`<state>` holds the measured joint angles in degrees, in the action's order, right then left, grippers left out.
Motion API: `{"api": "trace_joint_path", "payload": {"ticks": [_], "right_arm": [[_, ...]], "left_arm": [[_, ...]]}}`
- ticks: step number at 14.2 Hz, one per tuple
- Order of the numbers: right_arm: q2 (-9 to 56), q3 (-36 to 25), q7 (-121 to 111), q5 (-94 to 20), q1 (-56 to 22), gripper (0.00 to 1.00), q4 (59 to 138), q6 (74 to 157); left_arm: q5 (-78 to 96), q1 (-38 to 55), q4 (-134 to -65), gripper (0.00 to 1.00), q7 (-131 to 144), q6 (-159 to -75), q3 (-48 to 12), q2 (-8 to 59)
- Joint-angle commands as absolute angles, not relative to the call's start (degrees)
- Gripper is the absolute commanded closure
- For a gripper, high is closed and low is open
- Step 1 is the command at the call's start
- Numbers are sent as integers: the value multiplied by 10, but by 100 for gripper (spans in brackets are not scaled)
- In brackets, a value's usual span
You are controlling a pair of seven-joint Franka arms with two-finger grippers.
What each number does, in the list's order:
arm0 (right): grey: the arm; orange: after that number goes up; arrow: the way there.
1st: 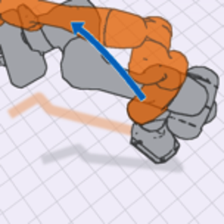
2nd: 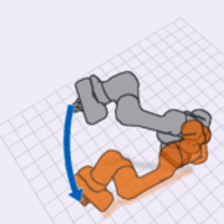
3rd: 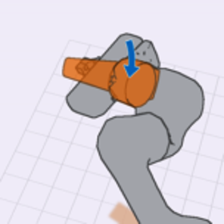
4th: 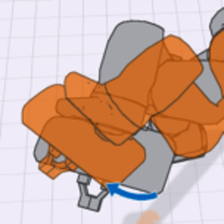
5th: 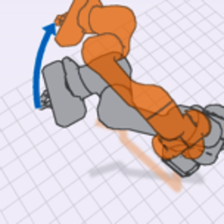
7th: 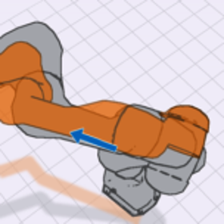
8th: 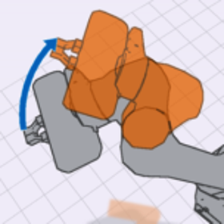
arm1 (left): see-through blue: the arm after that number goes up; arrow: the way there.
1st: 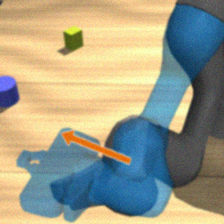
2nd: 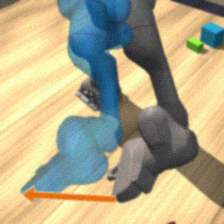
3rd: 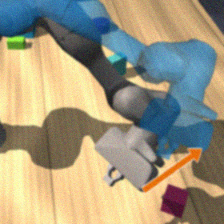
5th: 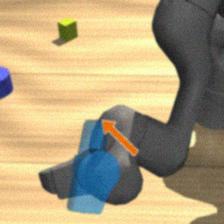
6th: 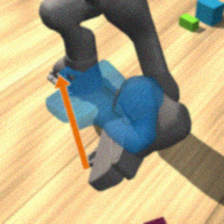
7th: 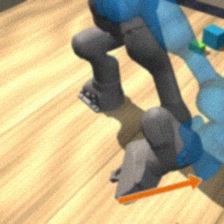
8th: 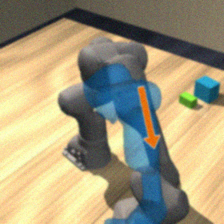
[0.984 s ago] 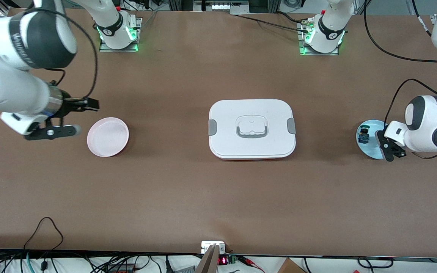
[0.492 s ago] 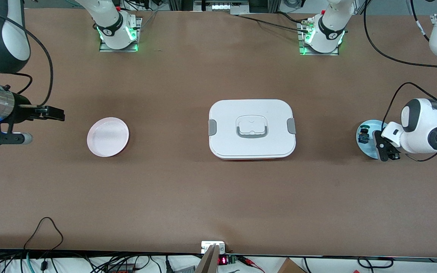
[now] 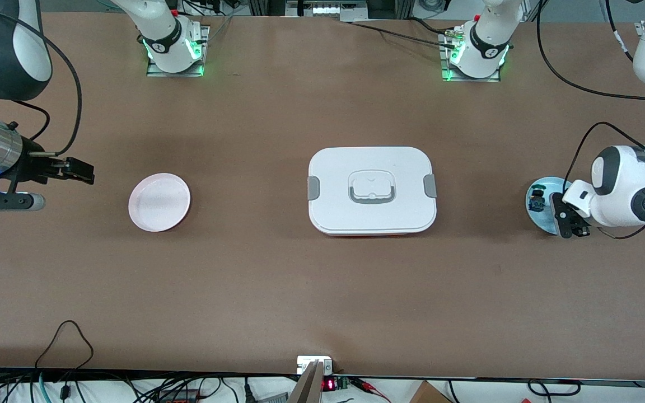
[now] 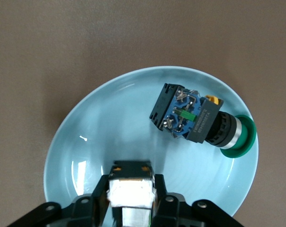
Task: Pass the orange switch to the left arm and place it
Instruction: 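Open the left gripper and raise it away from the blue plate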
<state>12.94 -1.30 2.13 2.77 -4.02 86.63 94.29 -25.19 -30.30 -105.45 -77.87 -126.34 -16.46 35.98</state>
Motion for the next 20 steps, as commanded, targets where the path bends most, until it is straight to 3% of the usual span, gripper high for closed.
{"api": "trace_joint_path", "payload": {"ticks": [1,7,12,20], "right_arm": [[104,-4,17,28,-22,0,899,957],[102,-1,-13,26,-25,0,897,955],[101,-4,-36,-6,-4,0,873,953],[91,-3,-23,11,-8,0,890,946]], "left_arm": [[-253,-317,-1049,0,-786,-1238,-189,352],[-203,-314,-1034,0,-769,-1140,-218,302],[-168,-310,-936,0,-528,-935,-283,294],[-82,-308,-811,0,-189,-772,-368,290]]}}
